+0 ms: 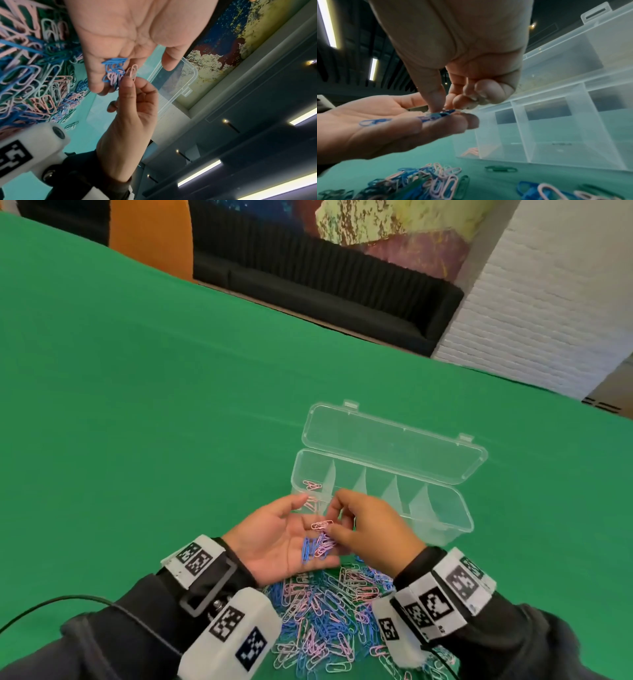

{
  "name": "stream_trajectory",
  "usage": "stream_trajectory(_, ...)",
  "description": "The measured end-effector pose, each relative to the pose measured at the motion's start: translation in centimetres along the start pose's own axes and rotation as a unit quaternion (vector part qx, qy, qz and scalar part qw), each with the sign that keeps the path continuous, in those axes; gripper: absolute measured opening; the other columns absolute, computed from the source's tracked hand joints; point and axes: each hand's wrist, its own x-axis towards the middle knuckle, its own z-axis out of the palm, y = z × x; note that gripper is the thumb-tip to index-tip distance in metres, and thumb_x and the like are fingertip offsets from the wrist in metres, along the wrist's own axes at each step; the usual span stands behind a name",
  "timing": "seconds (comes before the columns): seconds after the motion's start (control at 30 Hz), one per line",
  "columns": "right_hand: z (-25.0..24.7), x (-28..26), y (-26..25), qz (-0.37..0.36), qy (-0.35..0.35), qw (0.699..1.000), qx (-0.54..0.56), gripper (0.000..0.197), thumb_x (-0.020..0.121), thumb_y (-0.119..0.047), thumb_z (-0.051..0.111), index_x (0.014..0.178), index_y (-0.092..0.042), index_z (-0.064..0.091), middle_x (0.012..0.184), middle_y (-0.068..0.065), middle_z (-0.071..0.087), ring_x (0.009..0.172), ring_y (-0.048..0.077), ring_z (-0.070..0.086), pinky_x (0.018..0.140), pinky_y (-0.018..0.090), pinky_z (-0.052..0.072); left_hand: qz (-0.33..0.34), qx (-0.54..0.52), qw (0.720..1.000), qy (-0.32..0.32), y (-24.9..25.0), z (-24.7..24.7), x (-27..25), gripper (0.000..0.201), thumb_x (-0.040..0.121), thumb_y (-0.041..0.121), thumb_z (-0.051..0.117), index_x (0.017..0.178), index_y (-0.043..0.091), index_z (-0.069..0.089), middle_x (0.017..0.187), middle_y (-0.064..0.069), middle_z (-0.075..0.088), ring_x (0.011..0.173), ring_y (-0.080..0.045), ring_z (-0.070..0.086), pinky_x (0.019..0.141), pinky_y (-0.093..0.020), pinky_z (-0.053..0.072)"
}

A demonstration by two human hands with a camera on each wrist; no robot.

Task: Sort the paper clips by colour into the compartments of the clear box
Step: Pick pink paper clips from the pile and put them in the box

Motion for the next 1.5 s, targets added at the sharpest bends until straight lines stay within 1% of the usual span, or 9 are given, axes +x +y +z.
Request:
stream_trajectory(0.1,-0.3,0.2,-0.6,0.007,-0.012,1.0,0.019,0.02,0.083,-0.016,0.065,0.071,-0.025,0.051,0.065,-0.001,0.06,0.063,0.014,0.063,0.064,0.031,0.048,0.009,-0.003,1.0,-0.002,0.4,-0.2,-0.4,0.058,0.084,0.039,0.041,0.103,-0.01,0.067,0.105,-0.026,0.064,0.087,-0.037,0.068,0.079,-0.043,0.055)
stream_trajectory(0.23,-1.4,0.2,-0.9,0.008,-0.002,0.991,0.133,0.016,0.084,-0.008,0.067,0.075,-0.016,0.056,0.062,-0.004,0.054,0.047,-0.006,0.05,0.051,0.009,0.037,0.029,-0.021,0.999,0.009,1.2,-0.4,-0.8,0.055,0.082,0.035,0.043,0.098,-0.011,0.068,0.112,-0.031,0.061,0.091,-0.04,0.067,0.076,-0.044,0.055)
stream_trajectory(0.37,-1.8,0.4,-0.7,0.01,0.005,0.988,0.152,0.014,0.082,-0.016,0.069,0.073,-0.015,0.06,0.067,0.001,0.059,0.056,0.001,0.046,0.057,0.014,0.037,0.035,-0.02,0.999,0.024,1.6,-0.4,-1.1,0.052,0.084,0.034,0.042,0.091,-0.009,0.071,0.108,-0.03,0.063,0.09,-0.039,0.068,0.075,-0.043,0.055)
stream_trajectory(0.53,-2.4,2.0,-1.5,0.037,0.046,0.987,0.152,0.023,0.087,-0.022,0.064,0.067,-0.016,0.055,0.057,-0.007,0.047,0.044,-0.001,0.035,0.048,0.013,0.032,0.042,-0.026,0.997,0.058,2.5,-1.0,-1.3,0.055,0.095,0.03,0.034,0.093,-0.014,0.068,0.104,-0.031,0.064,0.081,-0.038,0.069,0.066,-0.041,0.057)
stream_trajectory(0.7,-3.3,4.6,-2.0,0.043,0.07,0.992,0.097,0.011,0.088,-0.026,0.062,0.085,-0.015,0.063,0.074,0.004,0.058,0.061,0.012,0.046,0.062,0.025,0.041,0.079,-0.052,0.991,0.095,3.2,-1.5,-1.6,0.056,0.098,0.026,0.031,0.085,-0.012,0.07,0.098,-0.03,0.066,0.075,-0.036,0.07,0.064,-0.039,0.057)
stream_trajectory(1.0,-0.3,2.2,-1.6,0.029,-0.011,0.998,-0.05,0.009,0.083,-0.024,0.065,0.079,-0.025,0.057,0.062,-0.008,0.051,0.055,0.002,0.043,0.051,0.018,0.031,0.036,-0.024,0.998,0.038,1.5,-0.7,-0.9,0.051,0.088,0.03,0.039,0.11,-0.011,0.06,0.094,-0.025,0.065,0.078,-0.035,0.069,0.064,-0.04,0.058)
stream_trajectory(1.1,-0.1,1.7,-1.1,0.041,-0.028,0.997,-0.057,0.008,0.082,-0.022,0.065,0.081,-0.023,0.057,0.062,-0.008,0.049,0.055,0.002,0.042,0.05,0.016,0.029,0.026,-0.014,0.999,0.034,1.1,-0.6,-0.8,0.053,0.081,0.032,0.043,0.105,-0.01,0.062,0.092,-0.026,0.065,0.076,-0.035,0.069,0.064,-0.039,0.058)
stream_trajectory(1.33,0.0,1.5,-0.9,0.03,-0.052,0.998,-0.032,0.019,0.082,-0.018,0.065,0.074,-0.029,0.052,0.063,-0.008,0.053,0.055,0.004,0.045,0.056,0.021,0.036,0.011,-0.011,0.999,0.038,1.1,-1.0,-0.6,0.057,0.09,0.036,0.038,0.087,-0.011,0.071,0.088,-0.027,0.066,0.074,-0.037,0.069,0.064,-0.04,0.058)
stream_trajectory(1.5,0.2,1.4,-1.1,0.023,-0.072,0.996,-0.045,0.02,0.083,-0.018,0.063,0.073,-0.029,0.049,0.067,-0.006,0.058,0.057,0.006,0.048,0.053,0.019,0.034,0.001,-0.012,0.999,0.039,1.0,-1.0,-0.6,0.056,0.089,0.036,0.04,0.091,-0.013,0.067,0.086,-0.027,0.065,0.069,-0.037,0.068,0.061,-0.04,0.058)
